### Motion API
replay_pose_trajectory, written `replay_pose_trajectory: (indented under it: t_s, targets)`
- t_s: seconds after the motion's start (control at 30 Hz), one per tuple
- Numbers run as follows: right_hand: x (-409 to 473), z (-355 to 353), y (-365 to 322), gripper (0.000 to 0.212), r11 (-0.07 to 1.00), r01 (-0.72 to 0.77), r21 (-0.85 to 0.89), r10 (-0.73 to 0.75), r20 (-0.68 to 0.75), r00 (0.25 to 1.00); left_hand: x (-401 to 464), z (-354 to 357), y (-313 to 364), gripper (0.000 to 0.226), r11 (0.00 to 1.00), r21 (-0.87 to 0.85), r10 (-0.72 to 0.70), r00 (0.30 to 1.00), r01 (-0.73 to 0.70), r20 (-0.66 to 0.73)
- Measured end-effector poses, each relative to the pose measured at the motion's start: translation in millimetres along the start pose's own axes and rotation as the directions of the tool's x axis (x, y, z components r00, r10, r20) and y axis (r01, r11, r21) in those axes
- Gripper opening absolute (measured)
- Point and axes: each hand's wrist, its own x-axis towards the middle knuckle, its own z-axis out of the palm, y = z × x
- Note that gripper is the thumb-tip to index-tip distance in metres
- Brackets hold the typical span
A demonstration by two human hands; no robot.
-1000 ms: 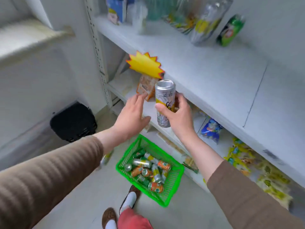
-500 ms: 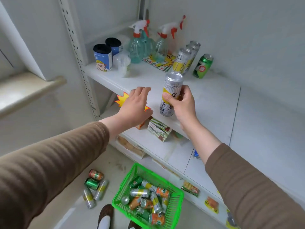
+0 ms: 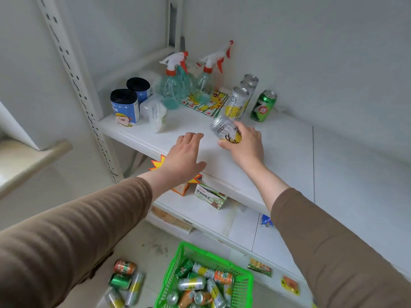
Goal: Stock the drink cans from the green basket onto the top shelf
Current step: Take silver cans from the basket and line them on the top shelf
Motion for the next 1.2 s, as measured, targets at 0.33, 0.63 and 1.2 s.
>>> replay_pose_trajectory:
  t_s: [0.33,0.63,1.2]
  targets:
    - [42,6,-63,0.043,-0.026,0.487,-0.873,-0.189,0.483,0.855,36,3,-17,0.061,0.999,-0.020,0.035,0.999,-0.035,0.002]
    - [41,40,-43,0.042,-0.085,0.505,-0.859,-0.384,0.496,0.779,52,7,-31,0.057,0.998,-0.022,0.054,0.998,-0.054,0.015]
    - [40,86,10,0.065,0.899,-0.278,0.339,0.297,-0.005,0.955,88,30,-34,0.074,0.999,0.008,0.034,0.994,-0.035,0.100]
